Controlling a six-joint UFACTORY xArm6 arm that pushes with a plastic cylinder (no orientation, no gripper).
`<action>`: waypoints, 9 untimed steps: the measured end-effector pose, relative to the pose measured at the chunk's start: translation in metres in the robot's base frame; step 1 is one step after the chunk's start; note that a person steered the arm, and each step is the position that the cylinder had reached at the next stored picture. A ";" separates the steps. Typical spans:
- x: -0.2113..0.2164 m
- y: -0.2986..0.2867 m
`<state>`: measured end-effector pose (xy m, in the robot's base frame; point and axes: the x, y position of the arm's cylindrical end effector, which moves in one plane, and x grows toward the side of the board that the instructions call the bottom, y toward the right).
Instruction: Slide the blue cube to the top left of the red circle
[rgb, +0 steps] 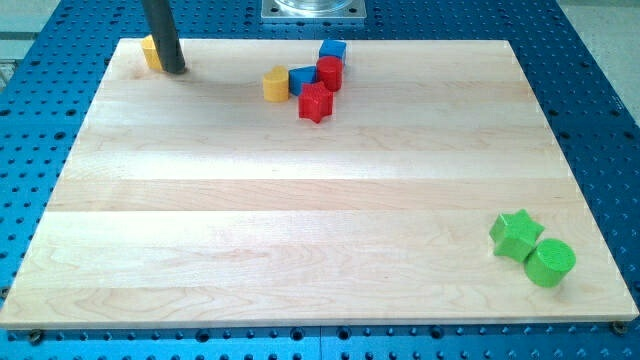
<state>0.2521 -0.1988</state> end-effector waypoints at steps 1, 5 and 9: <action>-0.004 0.073; 0.002 0.183; 0.009 0.077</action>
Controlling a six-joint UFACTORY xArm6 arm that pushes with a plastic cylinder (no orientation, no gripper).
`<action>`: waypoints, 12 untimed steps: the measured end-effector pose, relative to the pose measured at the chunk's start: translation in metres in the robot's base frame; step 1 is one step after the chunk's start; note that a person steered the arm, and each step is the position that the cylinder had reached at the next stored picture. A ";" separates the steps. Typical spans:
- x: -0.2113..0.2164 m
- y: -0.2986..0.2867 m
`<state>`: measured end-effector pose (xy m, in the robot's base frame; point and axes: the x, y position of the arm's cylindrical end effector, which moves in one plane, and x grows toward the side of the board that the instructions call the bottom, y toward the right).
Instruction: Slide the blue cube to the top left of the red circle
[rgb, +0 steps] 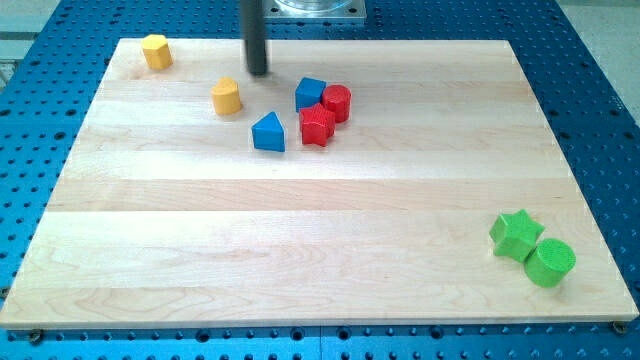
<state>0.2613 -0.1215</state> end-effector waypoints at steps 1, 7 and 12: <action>0.052 -0.030; 0.075 0.164; 0.126 0.350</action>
